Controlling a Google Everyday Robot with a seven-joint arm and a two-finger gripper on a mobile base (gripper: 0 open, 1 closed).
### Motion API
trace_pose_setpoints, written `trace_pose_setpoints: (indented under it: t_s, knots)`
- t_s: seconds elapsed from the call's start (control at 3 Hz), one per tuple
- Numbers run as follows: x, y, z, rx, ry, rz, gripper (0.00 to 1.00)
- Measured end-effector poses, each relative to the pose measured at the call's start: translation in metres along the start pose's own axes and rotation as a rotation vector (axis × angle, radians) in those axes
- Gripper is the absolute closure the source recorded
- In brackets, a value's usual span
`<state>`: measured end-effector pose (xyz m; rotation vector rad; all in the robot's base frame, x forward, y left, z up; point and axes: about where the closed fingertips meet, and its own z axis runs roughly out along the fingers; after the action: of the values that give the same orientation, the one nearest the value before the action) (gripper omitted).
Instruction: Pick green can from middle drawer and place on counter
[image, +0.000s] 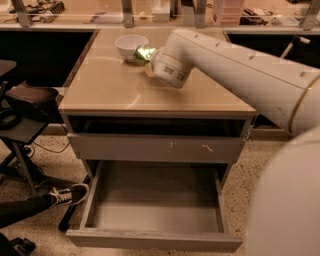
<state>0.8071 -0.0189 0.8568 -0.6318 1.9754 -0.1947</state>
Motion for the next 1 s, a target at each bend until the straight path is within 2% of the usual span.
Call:
trace_pose_setpoints:
  t_s: [0.33,0.67,1.0]
  knots:
    - [0.0358,-0.0025,0.027,-0.03,0.058,0.005,1.0]
    - [0.0293,-0.0056,0.0232,-0.03,0.058,0.005,0.83]
    - [0.0293,-0.0056,0.0232,-0.03,0.058,0.005,0.6]
